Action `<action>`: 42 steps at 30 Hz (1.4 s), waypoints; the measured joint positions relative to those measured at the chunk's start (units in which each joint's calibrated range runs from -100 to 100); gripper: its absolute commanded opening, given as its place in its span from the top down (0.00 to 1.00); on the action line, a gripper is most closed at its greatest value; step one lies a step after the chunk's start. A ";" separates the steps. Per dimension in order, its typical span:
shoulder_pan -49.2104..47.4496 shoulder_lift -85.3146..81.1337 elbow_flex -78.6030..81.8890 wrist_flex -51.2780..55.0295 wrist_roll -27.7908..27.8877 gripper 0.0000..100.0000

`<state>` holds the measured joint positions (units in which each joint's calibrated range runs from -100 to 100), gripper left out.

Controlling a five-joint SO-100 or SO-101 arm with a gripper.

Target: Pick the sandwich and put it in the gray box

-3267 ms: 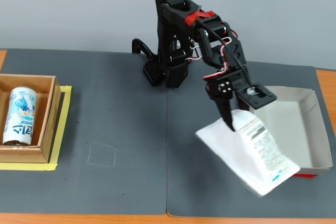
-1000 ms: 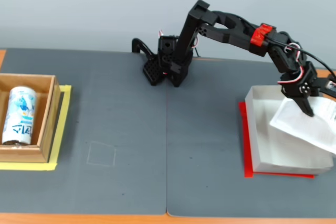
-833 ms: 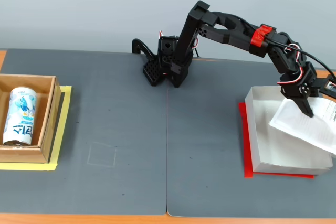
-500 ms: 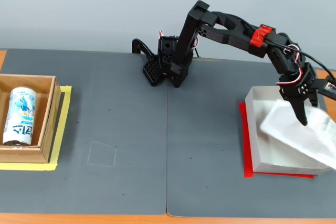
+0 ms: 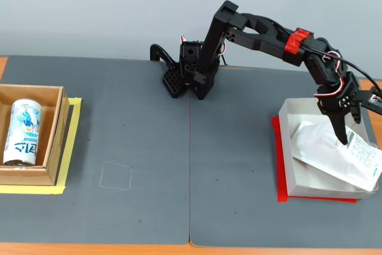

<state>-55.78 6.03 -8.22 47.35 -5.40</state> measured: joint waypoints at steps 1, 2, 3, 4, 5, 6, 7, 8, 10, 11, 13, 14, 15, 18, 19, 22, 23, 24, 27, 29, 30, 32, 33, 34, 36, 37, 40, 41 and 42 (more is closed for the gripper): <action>0.07 0.00 0.00 0.00 0.00 0.73; 0.15 0.00 0.00 0.00 0.00 0.74; 0.22 0.00 0.00 0.00 0.00 0.76; 0.37 0.00 0.00 0.00 0.00 0.79; 0.44 0.00 0.00 0.00 0.00 0.82; 0.74 0.00 0.00 0.00 0.00 0.86; 1.03 0.00 0.00 0.00 0.00 0.90; 1.25 -0.08 0.00 0.00 0.00 0.94; 1.92 -1.02 0.00 0.00 0.00 0.98; 2.43 -1.78 0.00 0.00 0.00 0.99; 3.61 -3.48 0.90 0.00 0.00 0.98; 4.27 -4.33 1.44 0.00 0.00 0.98; 5.08 -5.10 2.16 0.00 0.00 0.98; 7.74 -8.67 4.76 0.00 0.00 0.98; 8.70 -10.28 5.84 0.00 0.20 0.98; 11.86 -15.29 10.87 0.00 1.17 0.98; 13.04 -16.91 12.84 0.00 1.32 0.98; 14.22 -18.69 14.91 0.00 1.32 0.98; 18.42 -24.55 21.19 0.00 1.37 0.98; 21.30 -28.72 25.86 0.00 1.37 0.98; 22.70 -31.01 28.11 0.00 1.37 0.98; 25.28 -35.34 33.05 0.00 1.37 0.98; 26.60 -37.55 35.65 0.00 1.37 0.98; 27.93 -39.68 38.17 0.00 1.47 0.98; 30.43 -44.27 43.47 0.00 1.42 0.98; 31.69 -46.64 46.07 0.00 1.42 0.98; 35.15 -54.21 54.15 0.00 1.42 0.98; 36.11 -56.84 56.76 0.00 1.42 0.98; 37.07 -59.39 59.63 0.00 1.42 0.98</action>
<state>-18.72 -53.36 51.41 47.35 -3.98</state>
